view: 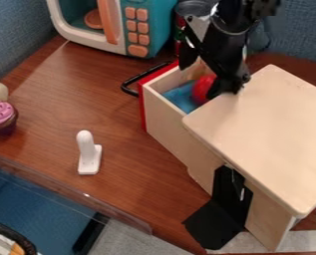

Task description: Put the red strawberry in the drawer

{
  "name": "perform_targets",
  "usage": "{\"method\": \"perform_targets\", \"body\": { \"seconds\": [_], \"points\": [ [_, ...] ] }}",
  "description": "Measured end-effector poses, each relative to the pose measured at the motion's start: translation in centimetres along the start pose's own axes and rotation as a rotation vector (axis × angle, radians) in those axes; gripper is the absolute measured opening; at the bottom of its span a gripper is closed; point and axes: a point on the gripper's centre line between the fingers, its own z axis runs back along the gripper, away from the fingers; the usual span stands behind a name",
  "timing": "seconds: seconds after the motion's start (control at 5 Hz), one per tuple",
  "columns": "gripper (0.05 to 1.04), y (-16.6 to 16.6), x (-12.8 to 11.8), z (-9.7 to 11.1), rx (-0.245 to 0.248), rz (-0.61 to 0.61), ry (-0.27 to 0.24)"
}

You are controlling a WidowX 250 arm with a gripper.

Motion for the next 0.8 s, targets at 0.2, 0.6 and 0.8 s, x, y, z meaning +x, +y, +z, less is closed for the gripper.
{"method": "perform_targets", "body": {
  "seconds": [0.2, 0.6, 0.8],
  "points": [
    [0.999, -0.5, -1.5, 1.9, 0.009, -0.043, -0.006],
    [1.0, 0.0, -8.1, 6.9, -0.022, -0.145, -0.009],
    [1.0, 1.7, -11.7, 7.2, -0.153, -0.16, 0.066]
  ]
}}
